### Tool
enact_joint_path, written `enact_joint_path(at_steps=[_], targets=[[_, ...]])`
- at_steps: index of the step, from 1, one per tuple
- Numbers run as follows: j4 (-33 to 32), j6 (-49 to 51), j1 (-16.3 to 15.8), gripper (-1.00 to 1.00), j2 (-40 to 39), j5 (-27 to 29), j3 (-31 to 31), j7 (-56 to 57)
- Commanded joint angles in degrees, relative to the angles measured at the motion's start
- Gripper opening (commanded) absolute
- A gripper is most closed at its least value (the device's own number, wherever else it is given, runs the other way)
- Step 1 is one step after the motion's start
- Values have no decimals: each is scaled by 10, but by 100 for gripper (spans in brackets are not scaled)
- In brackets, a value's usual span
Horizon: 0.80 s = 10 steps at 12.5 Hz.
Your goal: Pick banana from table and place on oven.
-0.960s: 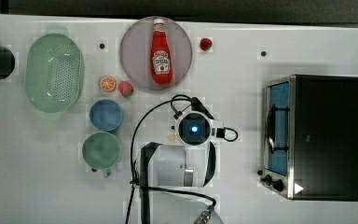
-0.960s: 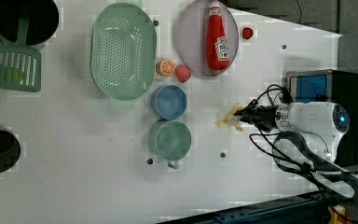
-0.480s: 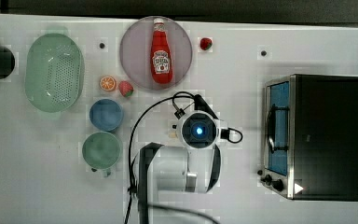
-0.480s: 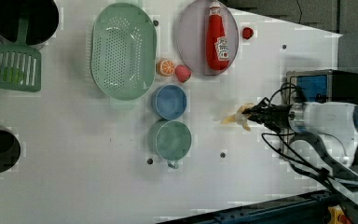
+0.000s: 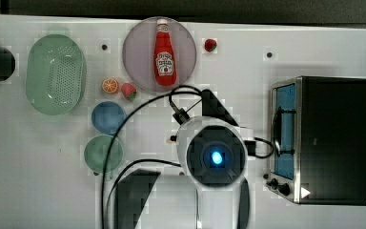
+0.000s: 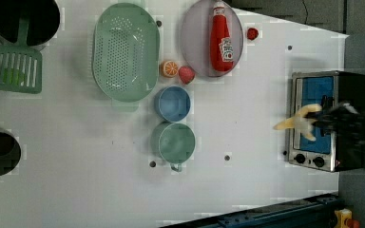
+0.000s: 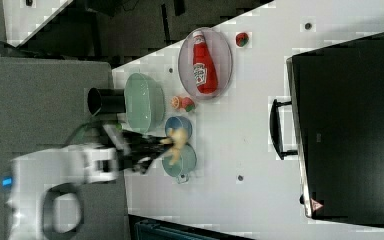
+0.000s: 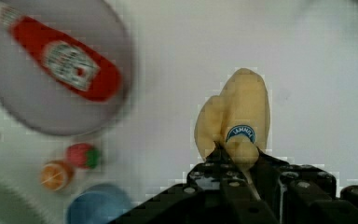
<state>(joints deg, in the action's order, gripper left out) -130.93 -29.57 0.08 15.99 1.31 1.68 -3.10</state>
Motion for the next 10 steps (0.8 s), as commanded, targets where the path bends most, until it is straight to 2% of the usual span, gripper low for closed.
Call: enact_joint_path(at_steps=[1, 4, 7, 10], targets=[[63, 116, 8, -64, 12, -9, 6, -21], [111, 154, 13, -64, 22, -10, 39, -6], [131, 156, 22, -64, 17, -16, 94, 35], [139, 137, 25, -64, -8, -46, 158, 143]])
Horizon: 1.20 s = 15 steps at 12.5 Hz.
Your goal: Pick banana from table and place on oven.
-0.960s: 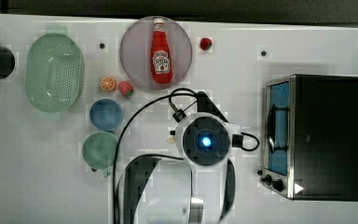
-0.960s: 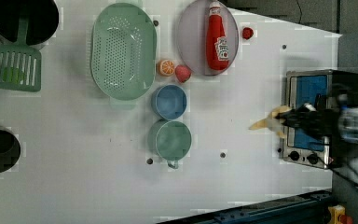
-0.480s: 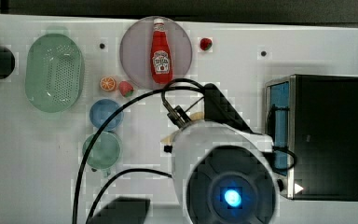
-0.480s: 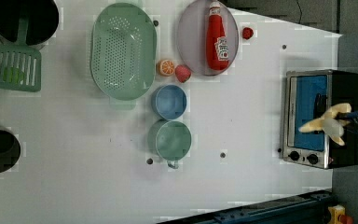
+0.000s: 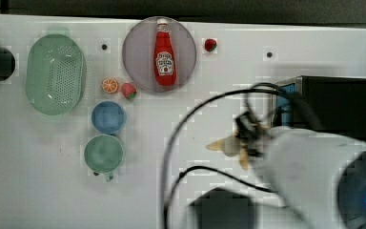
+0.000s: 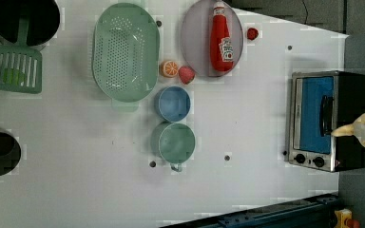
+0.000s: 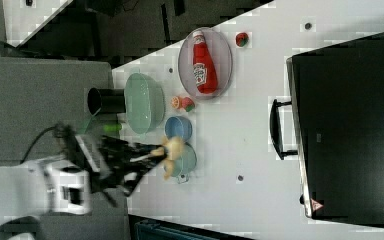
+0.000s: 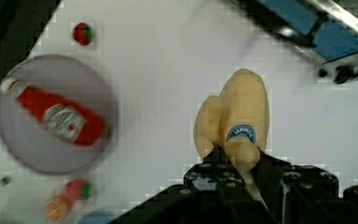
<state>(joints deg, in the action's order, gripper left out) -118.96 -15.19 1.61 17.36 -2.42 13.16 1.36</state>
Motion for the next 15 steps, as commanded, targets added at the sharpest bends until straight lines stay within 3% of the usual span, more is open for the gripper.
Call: enact_joint_path(at_steps=[1, 7, 11, 12, 15], targets=[[23, -18, 11, -64, -37, -20, 64, 140], [81, -89, 15, -64, -178, -25, 178, 361], [121, -110, 15, -64, -259, -25, 209, 452], [122, -110, 15, -57, -267, -25, 210, 455], [120, -109, 15, 7, -279, -25, 211, 455]])
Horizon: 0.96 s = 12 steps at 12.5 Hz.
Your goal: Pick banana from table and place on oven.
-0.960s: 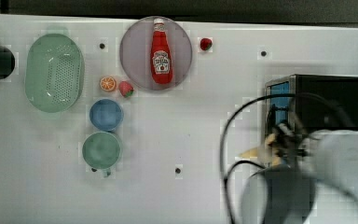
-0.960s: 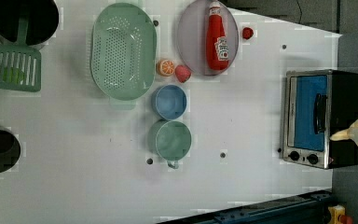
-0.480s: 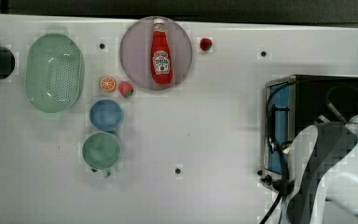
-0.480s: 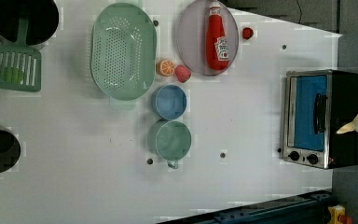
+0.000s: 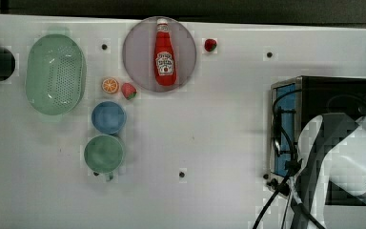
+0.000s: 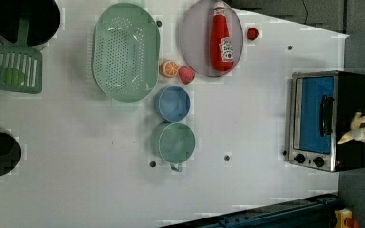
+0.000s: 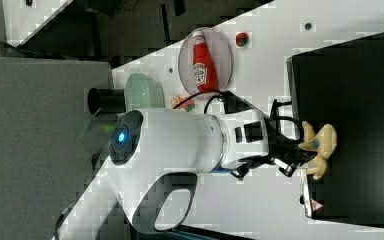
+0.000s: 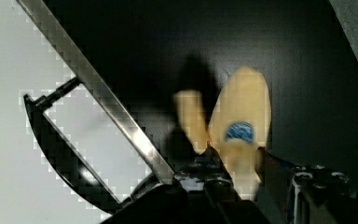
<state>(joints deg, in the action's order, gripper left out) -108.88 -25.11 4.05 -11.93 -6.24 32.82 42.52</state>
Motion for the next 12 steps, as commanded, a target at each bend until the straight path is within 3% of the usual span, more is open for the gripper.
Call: enact_joint_path(at_steps=[1, 4, 8, 12], targets=[[20, -10, -9, 30, 14, 14, 13, 44], [21, -10, -9, 97, 14, 14, 14, 44], [65, 4, -23, 100, 27, 14, -5, 53], [90, 125, -51, 100, 74, 29, -84, 6]])
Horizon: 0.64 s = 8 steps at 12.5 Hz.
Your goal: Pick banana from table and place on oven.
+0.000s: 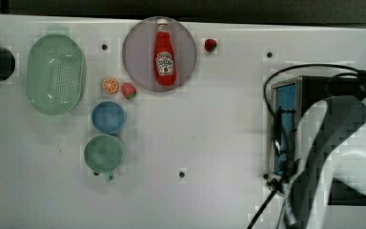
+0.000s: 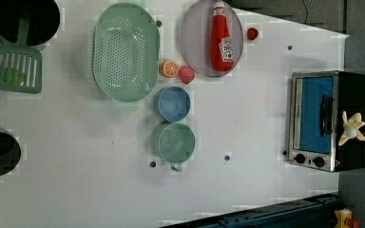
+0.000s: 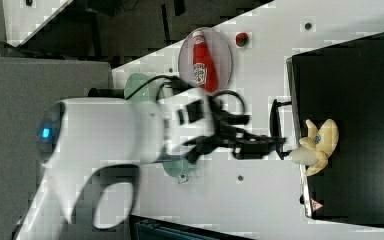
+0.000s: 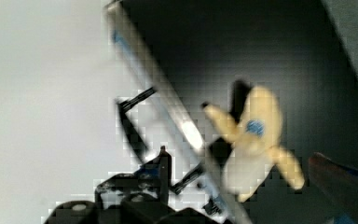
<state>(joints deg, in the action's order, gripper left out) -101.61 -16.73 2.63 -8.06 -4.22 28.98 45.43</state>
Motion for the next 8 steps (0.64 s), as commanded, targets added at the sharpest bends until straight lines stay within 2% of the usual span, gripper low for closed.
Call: enact_joint_path(at_steps=[1, 6, 8], targets=[[18, 54, -44, 100, 49, 12, -72, -77], [10, 62, -56, 100, 109, 16, -191, -417], [-2, 125, -56, 100, 138, 16, -213, -512]])
